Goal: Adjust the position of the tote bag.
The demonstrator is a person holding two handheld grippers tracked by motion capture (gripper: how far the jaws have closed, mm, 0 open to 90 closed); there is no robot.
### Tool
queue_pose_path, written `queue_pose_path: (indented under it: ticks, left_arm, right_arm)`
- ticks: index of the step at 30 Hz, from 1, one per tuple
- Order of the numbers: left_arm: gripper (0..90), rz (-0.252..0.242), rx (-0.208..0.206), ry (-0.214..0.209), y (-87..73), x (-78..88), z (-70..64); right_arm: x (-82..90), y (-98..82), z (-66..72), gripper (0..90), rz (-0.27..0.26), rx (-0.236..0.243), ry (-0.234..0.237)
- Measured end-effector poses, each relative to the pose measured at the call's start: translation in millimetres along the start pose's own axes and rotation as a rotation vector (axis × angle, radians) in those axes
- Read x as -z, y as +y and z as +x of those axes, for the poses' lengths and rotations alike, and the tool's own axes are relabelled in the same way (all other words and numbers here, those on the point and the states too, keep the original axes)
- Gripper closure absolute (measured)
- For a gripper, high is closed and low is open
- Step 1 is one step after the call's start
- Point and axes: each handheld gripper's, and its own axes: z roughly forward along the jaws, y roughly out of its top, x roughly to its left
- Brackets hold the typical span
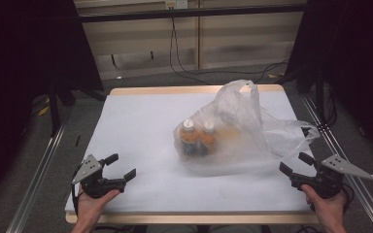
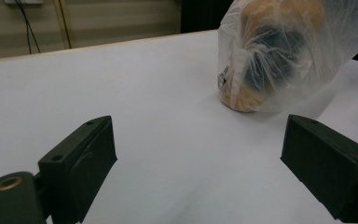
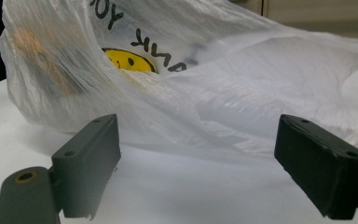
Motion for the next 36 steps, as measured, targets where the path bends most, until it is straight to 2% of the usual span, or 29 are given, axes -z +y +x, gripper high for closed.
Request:
queue_pose_path:
  ticks: [2,5,10,12,15,18,19,22,23,24,25,28,33,34,35,36]
  left_arm:
    - [11.2,0.012,-0.003,-0.007,1.3,-1.9,-1.6]
    - [12.2,0.017,-0.008,-0.004,2.1,-3.2,-3.7]
    - [13.9,0.026,-0.003,-0.031,1.8,-7.3,-3.9]
    - [14.9,0.048,-0.012,-0.024,1.9,-8.8,-2.7]
    - [15.2,0.051,-0.009,-0.036,1.1,-9.6,-2.1]
    - [15.6,0.059,-0.009,-0.036,0.1,-9.5,-2.5]
    - [15.6,0.062,-0.009,-0.026,-0.2,-9.1,-3.1]
    - [15.7,0.069,-0.022,-0.028,-0.2,-6.7,-3.9]
    - [15.7,0.065,-0.014,-0.030,-0.1,-6.1,-4.9]
    - [15.7,0.059,-0.011,-0.046,-0.4,-6.1,-4.9]
    - [16.1,0.063,-0.017,-0.036,-0.2,-5.3,-5.4]
    - [16.5,0.065,-0.017,-0.050,-0.2,-5.3,-4.4]
    - [17.8,0.079,-0.011,-0.046,0.2,-5.8,-5.1]
    - [18.8,0.077,-0.006,-0.057,0.2,-5.9,-5.5]
    - [18.8,0.079,-0.015,-0.048,0.7,-5.9,-6.3]
    - [20.4,0.078,-0.027,-0.066,1.6,-6.5,-8.1]
  right_arm:
    - [-0.4,0.7,-1.9,15.2,0.029,-0.033,0.007]
    - [-0.3,0.5,-3.3,17.8,0.044,-0.027,0.015]
    - [0.4,2.9,-5.3,22.5,0.052,-0.012,0.036]
    - [-0.7,4.1,-5.6,25.9,0.066,-0.006,0.062]
    - [-0.9,4.7,-5.7,27.5,0.071,-0.003,0.083]
    - [-0.1,8.1,-1.8,31.9,0.074,0.005,0.116]
    - [-0.1,8.1,-1.8,31.9,0.074,0.005,0.116]
    - [-1.4,12.0,1.5,34.4,0.075,0.014,0.138]
    - [-2.1,13.2,3.4,34.8,0.079,0.013,0.147]
    - [-3.1,14.2,4.8,35.7,0.079,0.024,0.150]
    - [-3.2,15.6,6.8,36.3,0.083,0.027,0.157]
    - [-5.4,18.7,10.0,36.3,0.086,0.029,0.169]
    - [-11.7,24.0,12.2,36.5,0.090,0.032,0.185]
    - [-13.0,25.8,13.3,36.5,0.090,0.038,0.191]
    - [-13.0,25.8,13.3,36.5,0.090,0.038,0.191]
    - [-14.5,29.2,15.5,36.5,0.092,0.047,0.200]
